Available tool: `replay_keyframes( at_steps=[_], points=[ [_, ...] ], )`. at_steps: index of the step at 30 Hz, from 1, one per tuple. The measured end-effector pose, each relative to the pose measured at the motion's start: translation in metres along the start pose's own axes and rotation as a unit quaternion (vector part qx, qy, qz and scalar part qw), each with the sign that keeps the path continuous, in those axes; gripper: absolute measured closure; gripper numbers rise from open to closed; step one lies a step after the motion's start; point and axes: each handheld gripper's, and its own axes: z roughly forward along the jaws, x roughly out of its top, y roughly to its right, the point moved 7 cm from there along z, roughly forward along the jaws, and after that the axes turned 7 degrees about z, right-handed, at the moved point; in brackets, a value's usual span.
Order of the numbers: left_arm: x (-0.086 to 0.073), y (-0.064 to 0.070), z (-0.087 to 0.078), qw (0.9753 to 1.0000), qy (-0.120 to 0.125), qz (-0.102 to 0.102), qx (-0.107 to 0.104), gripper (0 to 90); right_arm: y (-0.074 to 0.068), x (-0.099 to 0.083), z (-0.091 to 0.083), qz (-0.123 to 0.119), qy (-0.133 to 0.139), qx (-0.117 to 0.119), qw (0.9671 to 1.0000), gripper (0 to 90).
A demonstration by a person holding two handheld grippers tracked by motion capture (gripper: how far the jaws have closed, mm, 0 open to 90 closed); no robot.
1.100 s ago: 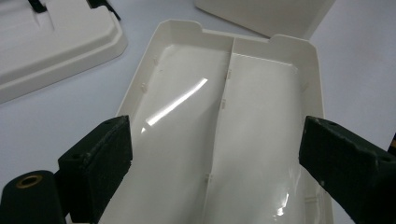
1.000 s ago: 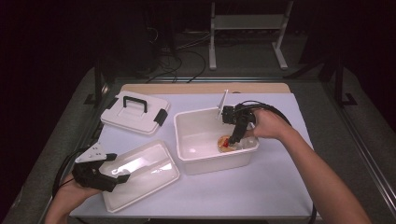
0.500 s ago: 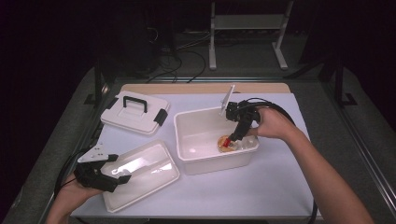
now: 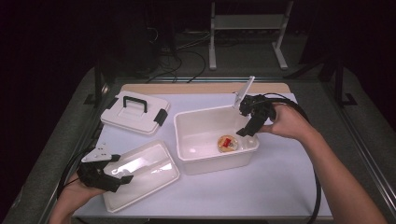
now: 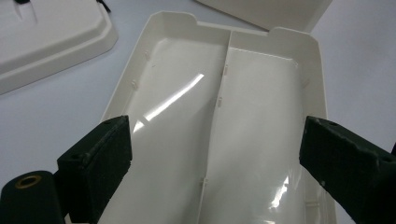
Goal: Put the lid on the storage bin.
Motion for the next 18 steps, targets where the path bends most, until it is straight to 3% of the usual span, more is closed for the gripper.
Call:
replay_keyframes(
  at_steps=[18],
  points=[
    [0.003, 0.003, 0.005, 1.0000, -0.006, 0.002, -0.002, 9.1, -0.002, -0.033, -0.026, 0.033, 0.031, -0.010, 0.9989, 25.7]
  ],
)
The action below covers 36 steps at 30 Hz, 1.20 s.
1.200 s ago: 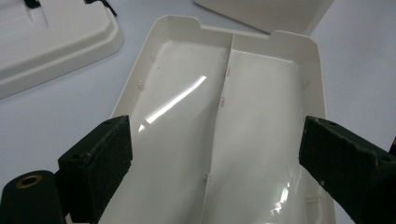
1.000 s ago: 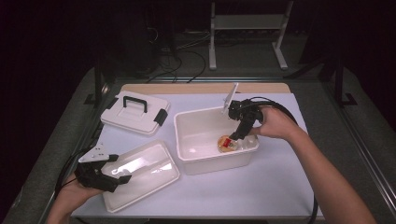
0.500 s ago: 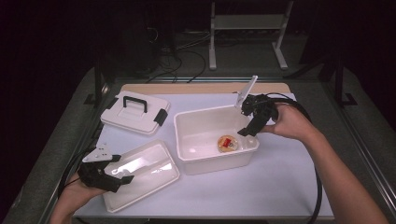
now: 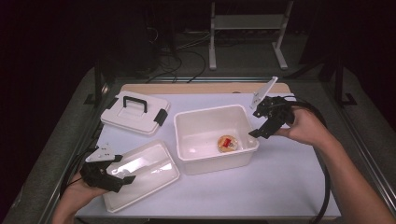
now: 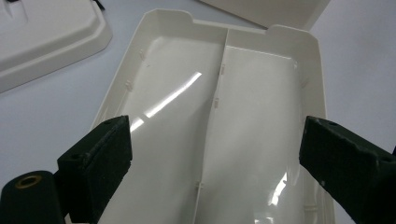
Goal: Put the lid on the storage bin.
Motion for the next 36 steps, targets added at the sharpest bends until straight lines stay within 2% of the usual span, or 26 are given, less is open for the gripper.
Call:
replay_keyframes(
  at_steps=[17, 36],
  points=[
    [0.000, 0.001, 0.005, 1.0000, -0.005, 0.006, 0.000, 9.3, 0.004, -0.034, -0.012, 0.034, 0.004, -0.005, 0.9994, 26.1],
    [-0.001, 0.001, 0.008, 0.9999, -0.010, 0.009, 0.001, 9.4, 0.006, -0.061, -0.005, 0.058, 0.007, 0.001, 0.9983, 26.3]
  ],
)
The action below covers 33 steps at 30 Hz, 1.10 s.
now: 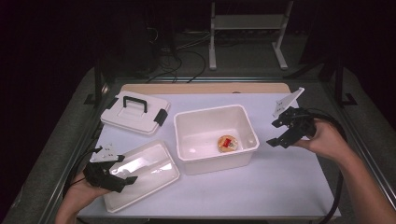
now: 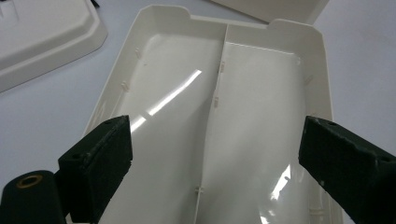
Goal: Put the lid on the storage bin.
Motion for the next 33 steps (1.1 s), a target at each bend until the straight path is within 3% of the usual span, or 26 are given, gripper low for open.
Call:
replay_keyframes(
  at_steps=[10, 19, 22, 28, 33],
  points=[
    [0.003, 0.002, 0.005, 0.9999, -0.007, 0.011, -0.004, 12.7, 0.002, -0.019, 0.002, 0.018, 0.005, -0.001, 0.9998, 26.3],
    [0.004, 0.002, 0.014, 0.9983, -0.044, 0.037, -0.006, 14.9, 0.001, -0.035, 0.010, 0.029, 0.007, 0.003, 0.9995, 26.3],
    [0.004, 0.001, 0.021, 0.9967, -0.063, 0.050, -0.009, 21.6, 0.001, -0.041, 0.014, 0.035, 0.007, 0.005, 0.9994, 26.2],
    [0.002, -0.004, 0.029, 0.9947, -0.085, 0.054, -0.019, 32.3, 0.000, -0.048, 0.019, 0.041, 0.007, 0.007, 0.9991, 26.2],
    [0.001, -0.009, 0.033, 0.9916, -0.109, 0.064, -0.028, 42.5, -0.001, -0.054, 0.025, 0.042, 0.002, 0.010, 0.9991, 26.1]
  ],
)
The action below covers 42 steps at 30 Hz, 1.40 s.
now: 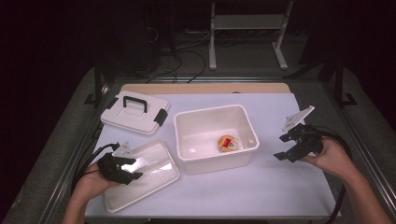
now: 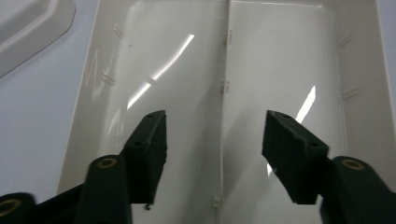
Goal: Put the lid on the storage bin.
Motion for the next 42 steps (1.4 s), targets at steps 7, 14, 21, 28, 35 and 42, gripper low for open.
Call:
replay_keyframes(
  at_steps=[7, 14, 21, 28, 35, 42],
  points=[
    [-0.002, -0.002, 0.007, 0.9993, -0.032, 0.006, -0.019, 56.1, 0.000, -0.005, 0.002, 0.001, 0.000, -0.001, 1.0000, 25.8],
    [-0.003, 0.000, 0.010, 0.9987, -0.039, 0.016, -0.027, 71.5, 0.000, -0.009, 0.004, 0.004, 0.005, -0.001, 1.0000, 25.8],
    [-0.002, 0.000, 0.013, 0.9985, -0.042, 0.009, -0.034, 81.1, 0.001, -0.015, 0.005, 0.016, 0.015, -0.003, 0.9998, 25.2],
    [-0.002, 0.001, 0.012, 0.9980, -0.039, 0.010, -0.049, 88.6, 0.001, -0.020, 0.012, 0.020, 0.012, -0.008, 0.9997, 24.7],
    [-0.001, 0.003, 0.003, 0.9982, -0.018, 0.014, -0.056, 89.0, 0.000, -0.025, 0.018, 0.025, 0.012, -0.010, 0.9996, 24.7],
    [-0.004, 0.000, -0.017, 0.9987, 0.000, 0.008, -0.049, 89.0, -0.002, -0.030, 0.020, 0.035, 0.023, -0.009, 0.9991, 24.4]
  ],
)
